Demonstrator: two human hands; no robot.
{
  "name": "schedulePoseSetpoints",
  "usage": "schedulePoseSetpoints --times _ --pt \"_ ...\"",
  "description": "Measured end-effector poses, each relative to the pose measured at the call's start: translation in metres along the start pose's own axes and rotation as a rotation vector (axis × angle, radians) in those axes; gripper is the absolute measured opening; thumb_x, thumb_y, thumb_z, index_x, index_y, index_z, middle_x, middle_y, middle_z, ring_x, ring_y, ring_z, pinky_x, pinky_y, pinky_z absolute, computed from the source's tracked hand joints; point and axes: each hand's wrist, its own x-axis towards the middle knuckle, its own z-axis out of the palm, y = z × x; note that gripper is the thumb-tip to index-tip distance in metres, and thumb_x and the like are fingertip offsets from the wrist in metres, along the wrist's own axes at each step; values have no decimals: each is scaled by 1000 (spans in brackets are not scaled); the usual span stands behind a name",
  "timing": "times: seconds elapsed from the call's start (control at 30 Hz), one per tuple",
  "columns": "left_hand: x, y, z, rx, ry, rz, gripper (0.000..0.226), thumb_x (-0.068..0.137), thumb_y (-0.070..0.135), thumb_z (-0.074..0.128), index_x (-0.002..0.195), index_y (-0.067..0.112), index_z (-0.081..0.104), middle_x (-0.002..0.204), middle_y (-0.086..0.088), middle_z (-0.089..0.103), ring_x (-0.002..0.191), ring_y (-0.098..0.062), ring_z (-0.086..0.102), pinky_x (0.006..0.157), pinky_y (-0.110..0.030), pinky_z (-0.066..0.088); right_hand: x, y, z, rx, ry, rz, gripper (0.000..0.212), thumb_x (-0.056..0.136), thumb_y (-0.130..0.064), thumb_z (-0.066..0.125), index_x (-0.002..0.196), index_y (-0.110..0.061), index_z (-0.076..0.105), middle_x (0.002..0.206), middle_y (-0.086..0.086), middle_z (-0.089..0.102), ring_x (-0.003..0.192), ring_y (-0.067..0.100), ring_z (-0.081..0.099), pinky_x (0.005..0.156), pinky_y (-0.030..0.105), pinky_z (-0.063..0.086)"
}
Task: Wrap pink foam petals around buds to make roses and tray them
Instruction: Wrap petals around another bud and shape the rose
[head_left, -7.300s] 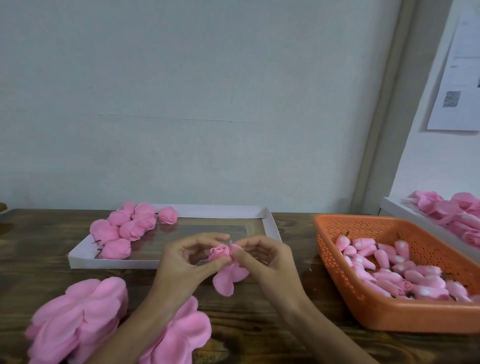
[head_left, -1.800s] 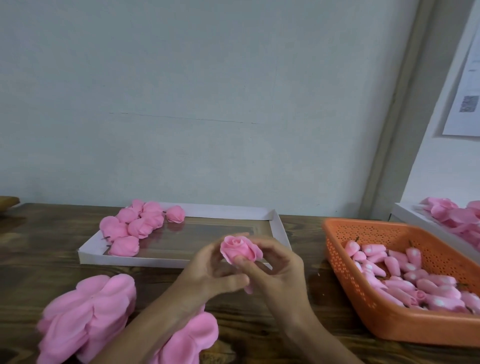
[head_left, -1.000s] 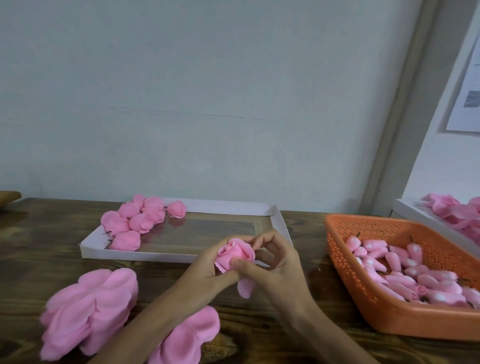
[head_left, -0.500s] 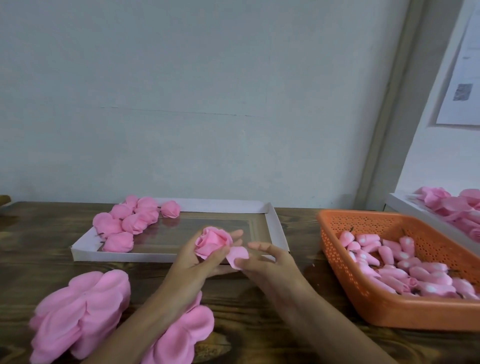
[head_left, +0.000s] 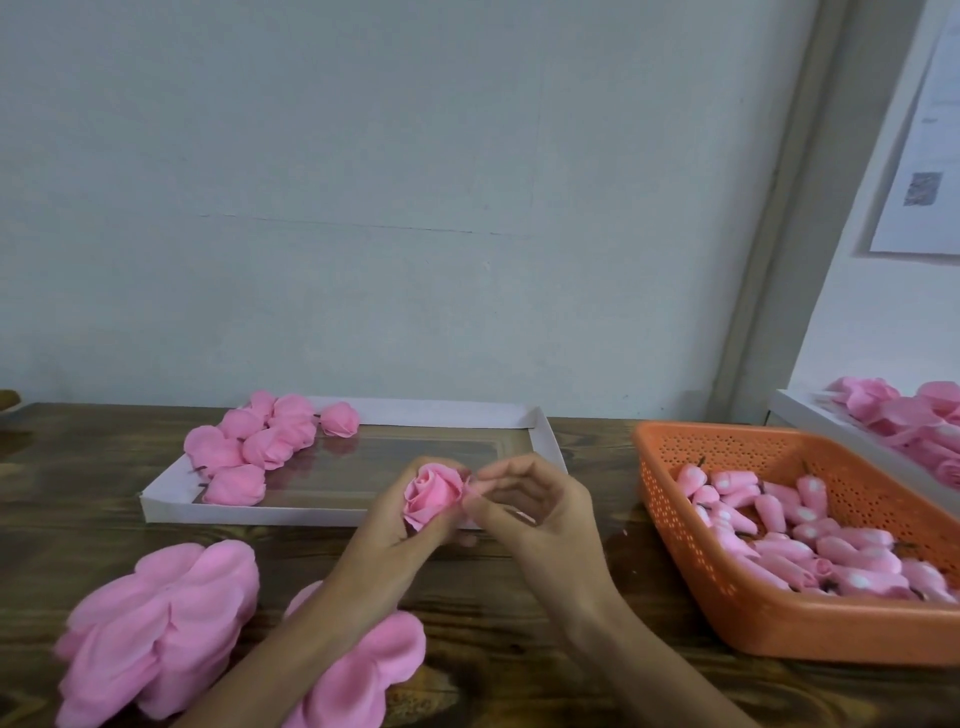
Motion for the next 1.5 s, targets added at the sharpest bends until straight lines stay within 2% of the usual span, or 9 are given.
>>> schedulePoseSetpoints --times 0.1,0.23,0.4,0.53,0.73,0.9,1.13,1.3,1.5 --pt "-1 -1 0 1 -4 -33 34 92 31 68 123 17 66 106 -8 77 98 -24 76 77 -30 63 -1 -1 3 85 -62 6 5 97 1 69 100 0 72 97 8 79 92 20 73 73 30 62" --pt "-1 -3 -4 -64 -11 -86 32 94 20 74 125 16 65 104 -14 77 94 -28 76 77 -27 61 2 1 -1 174 -141 55 19 104 9 50 109 3 67 107 11 79 91 28 71 73 37 60" --pt "2 -11 -6 -132 -112 -143 64 77 -9 51 138 10 56 126 -13 73 117 -31 71 93 -45 60 4 6 -7 -58 -156 -82 27 88 12 74 106 -8 73 108 3 80 104 22 75 91 33 61" --pt "4 -12 -7 -204 -170 -170 60 89 -6 48 146 15 49 139 -11 67 129 -30 65 95 -41 59 6 5 -10 -80 -174 -79 29 81 1 86 102 -16 75 104 3 78 98 22 75 80 30 62" --pt "3 -2 -8 -320 -322 -190 76 87 -17 37 154 19 38 148 -13 60 140 -32 55 109 -48 51 10 5 -15 -144 -244 -107 45 81 -1 87 114 -31 76 120 -3 72 97 23 73 81 31 62" --pt "1 5 -6 -489 -299 -271 84 77 -18 38 153 18 38 145 -12 63 139 -30 57 102 -44 56 15 4 -23 -137 -286 -133 38 84 -2 85 113 -26 79 122 -3 67 98 23 71 86 33 61" --pt "2 2 -4 -491 -306 -283 57 104 -11 41 157 11 36 153 -18 53 144 -36 49 116 -54 44 16 6 -27 -158 -298 -140 35 85 -2 83 114 -21 79 121 0 69 99 22 70 88 36 62" --pt "2 3 -5 -475 -324 -281 52 101 1 49 153 6 41 151 -23 54 141 -37 52 109 -46 51 14 5 -24 -196 -281 -116 45 86 -2 83 124 -21 71 119 -3 70 97 21 72 83 32 63" --pt "3 3 -4 -512 -289 -282 50 98 5 49 148 1 46 145 -27 58 133 -39 59 105 -48 54 13 6 -24 -206 -303 -98 34 90 0 78 116 -20 70 115 6 70 102 24 71 82 38 64"
